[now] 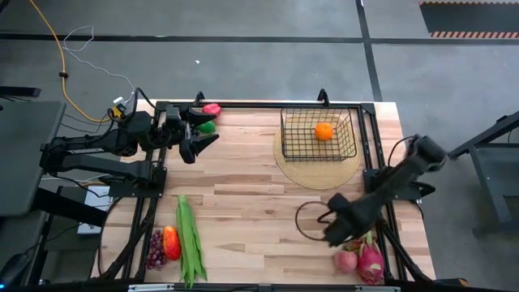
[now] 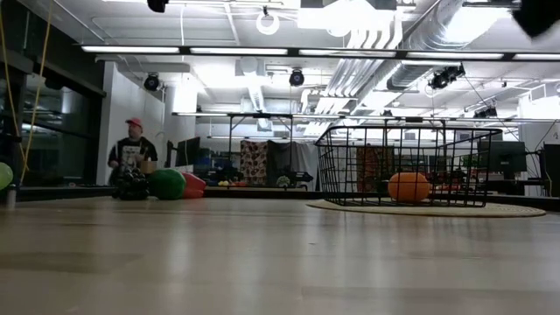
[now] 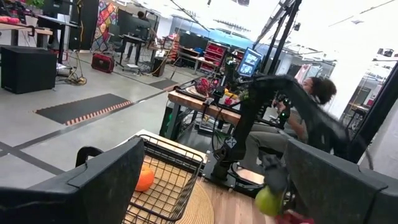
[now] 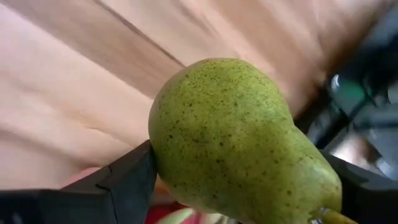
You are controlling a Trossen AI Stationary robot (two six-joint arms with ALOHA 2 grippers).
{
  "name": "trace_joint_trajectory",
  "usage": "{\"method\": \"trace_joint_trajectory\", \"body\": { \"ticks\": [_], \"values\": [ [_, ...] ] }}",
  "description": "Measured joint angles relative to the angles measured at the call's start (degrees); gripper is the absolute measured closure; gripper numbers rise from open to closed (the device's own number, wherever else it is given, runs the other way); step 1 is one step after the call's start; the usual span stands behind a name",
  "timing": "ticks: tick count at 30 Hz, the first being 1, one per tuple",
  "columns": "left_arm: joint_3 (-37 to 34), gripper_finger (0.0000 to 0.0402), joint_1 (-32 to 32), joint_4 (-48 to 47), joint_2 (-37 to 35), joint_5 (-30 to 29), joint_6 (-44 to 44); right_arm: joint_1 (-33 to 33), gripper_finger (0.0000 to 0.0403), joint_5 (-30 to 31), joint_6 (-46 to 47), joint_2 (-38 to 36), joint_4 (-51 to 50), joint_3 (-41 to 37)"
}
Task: Build produce basket
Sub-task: Put the green pear into the black wire basket
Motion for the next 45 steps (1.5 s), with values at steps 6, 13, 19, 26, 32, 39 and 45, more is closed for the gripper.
{"method": "trace_joint_trajectory", "body": {
  "ticks": [6,13,19,26,32,39,45],
  "values": [
    [0.0,0.0025,0.0,0.1,0.0,-0.9,1.3,-2.6,0.0101,19.0,-9.8,-16.9,16.4,-1.0],
    [0.0,0.0025,0.0,0.6,0.0,1.8,1.0,-17.5,0.0102,28.6,-42.4,-24.0,37.1,-1.1],
    [0.0,0.0025,0.0,2.9,0.2,3.7,1.1,-30.1,0.0102,18.8,-69.6,-23.5,60.3,-1.2],
    [0.0,0.0025,0.0,3.0,0.2,3.7,2.9,-35.9,0.0102,9.8,-78.4,-23.7,69.7,-1.2],
    [0.0,0.0025,0.0,3.0,0.2,2.6,2.8,-36.6,0.0102,8.1,-79.3,-23.7,68.9,-1.2],
    [0.0,0.0025,0.0,3.0,0.2,-0.3,2.6,-44.6,0.0099,14.6,-72.6,-21.8,56.8,5.9],
    [0.0,0.0025,0.0,3.0,0.2,-0.4,2.6,-58.3,0.0093,16.0,-60.5,-13.5,27.1,14.6]
  ]
}}
